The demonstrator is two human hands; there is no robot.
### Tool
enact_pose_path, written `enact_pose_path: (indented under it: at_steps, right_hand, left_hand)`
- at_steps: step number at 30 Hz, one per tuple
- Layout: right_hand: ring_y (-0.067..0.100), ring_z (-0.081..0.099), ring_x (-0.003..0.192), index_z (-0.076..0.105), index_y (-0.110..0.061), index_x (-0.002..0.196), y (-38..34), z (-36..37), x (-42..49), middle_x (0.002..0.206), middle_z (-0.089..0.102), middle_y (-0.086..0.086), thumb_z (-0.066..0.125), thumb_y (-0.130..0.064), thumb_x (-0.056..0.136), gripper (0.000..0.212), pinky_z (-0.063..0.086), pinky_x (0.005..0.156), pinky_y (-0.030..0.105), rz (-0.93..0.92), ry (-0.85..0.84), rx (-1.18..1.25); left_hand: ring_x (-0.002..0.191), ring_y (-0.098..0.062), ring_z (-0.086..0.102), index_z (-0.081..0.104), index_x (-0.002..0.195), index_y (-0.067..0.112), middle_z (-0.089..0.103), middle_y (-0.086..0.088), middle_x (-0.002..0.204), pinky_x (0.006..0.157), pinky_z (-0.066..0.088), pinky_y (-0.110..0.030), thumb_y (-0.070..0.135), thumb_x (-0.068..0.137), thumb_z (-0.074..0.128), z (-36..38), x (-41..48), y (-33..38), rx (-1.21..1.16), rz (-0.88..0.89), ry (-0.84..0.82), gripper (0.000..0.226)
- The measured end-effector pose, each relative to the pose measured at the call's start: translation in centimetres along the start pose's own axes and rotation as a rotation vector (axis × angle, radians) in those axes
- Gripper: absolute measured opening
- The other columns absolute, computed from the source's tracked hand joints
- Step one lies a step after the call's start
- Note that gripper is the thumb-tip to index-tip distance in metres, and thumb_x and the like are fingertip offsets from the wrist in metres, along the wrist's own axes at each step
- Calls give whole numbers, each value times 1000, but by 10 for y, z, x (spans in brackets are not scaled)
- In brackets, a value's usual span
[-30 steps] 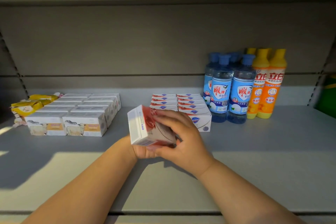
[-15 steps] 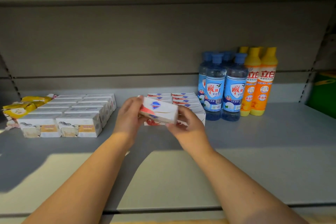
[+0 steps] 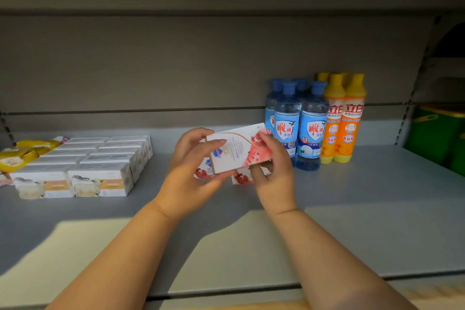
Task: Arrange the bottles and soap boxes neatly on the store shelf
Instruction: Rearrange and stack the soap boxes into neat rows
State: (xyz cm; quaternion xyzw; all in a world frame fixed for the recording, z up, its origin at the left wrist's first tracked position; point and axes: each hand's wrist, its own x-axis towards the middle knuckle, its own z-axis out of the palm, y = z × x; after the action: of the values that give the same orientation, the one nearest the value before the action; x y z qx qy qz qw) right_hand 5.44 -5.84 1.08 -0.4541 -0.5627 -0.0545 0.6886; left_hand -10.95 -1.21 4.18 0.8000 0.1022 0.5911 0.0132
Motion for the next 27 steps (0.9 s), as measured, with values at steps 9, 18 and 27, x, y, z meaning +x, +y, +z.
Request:
enact_pose_path:
  at_steps: [9,18,27]
  right_hand:
    - [37,64,86,66,-19,90,-2,10,-7,94,70,15,80,-19,71,24,55,67,40,518,-241,205]
    - [11,60,87,61,-20,108,9,12,-9,98,66,-2,67,-41,81,35,50,75,26,570,-653,-303]
    - [22,45,114,58,-16,116,14,17,-17,127,47,7,46,-42,90,39,39,93,29,335,-855,-849]
  left_hand:
    - [76,-13,63,64,81,25,70,10,75,75,49,-28,37,91,55,-6,5,-28,-546,-971,-93,18]
    - [83,-11,67,59,87,18,70,2,92,66,51,-18,5,73,78,-20,-11,-56,-304,-1039,-514,27]
    - [76,3,62,57,89,26,68,9,91,55,40,-3,26,72,82,-7,-28,-71,-86,-1023,-423,30]
